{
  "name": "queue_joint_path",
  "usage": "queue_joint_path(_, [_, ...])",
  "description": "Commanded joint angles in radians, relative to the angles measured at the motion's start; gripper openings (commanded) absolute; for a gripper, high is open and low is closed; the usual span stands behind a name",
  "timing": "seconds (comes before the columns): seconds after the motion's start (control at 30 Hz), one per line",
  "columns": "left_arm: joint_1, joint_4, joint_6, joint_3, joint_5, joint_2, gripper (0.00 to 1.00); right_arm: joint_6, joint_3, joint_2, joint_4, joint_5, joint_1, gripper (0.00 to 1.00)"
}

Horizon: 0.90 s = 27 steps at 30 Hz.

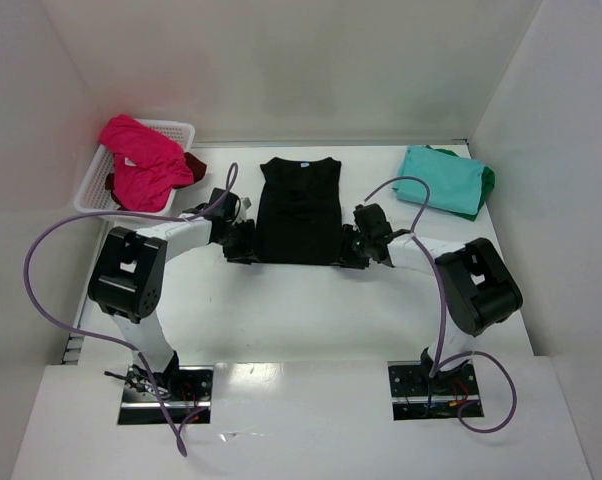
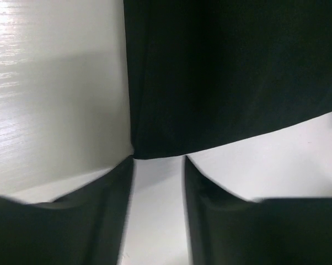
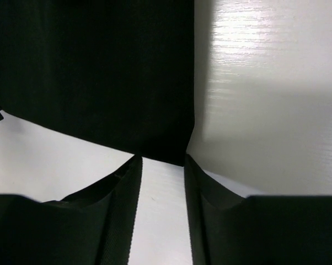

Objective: Fold and stack the t-shirts
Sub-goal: Grab one side of the 2/3 rectangular tshirt with both arms, then fold the long partially folded tshirt into a neat square

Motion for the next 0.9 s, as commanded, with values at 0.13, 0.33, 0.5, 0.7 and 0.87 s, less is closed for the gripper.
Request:
queue_joint_path(0.13, [-0.001,0.034,0.017,0.013,-0.001,0.041,0.16,-0.016,0.043,0.053,0.012,0.008,-0.006,0.18])
queue_joint_path(0.33, [-0.001,0.043,-0.011,0.002,-0.037,0.01,0.0,-0.018,0.043,0.062,0.012,0.017,-0.006,0.01])
queue_joint_path(0.5, [-0.019,0.014,-0.036,-0.046,-0.057,-0.067,0.0,0.016,-0.006,-0.012,-0.02,0.071,-0.006,0.0])
queue_joint_path(0.7, [-0.059,-0.017,-0.086,-0.116,-0.066,-0.168,0.0,0.048,-0.068,-0.135,-0.061,0.083,-0.006,0.0])
queue_joint_path(0.87, [-0.126,-0.058,-0.149,-0.177,-0.066,-0.284,0.0,0.104,-0.117,-0.271,-0.112,0.102,0.022,0.0])
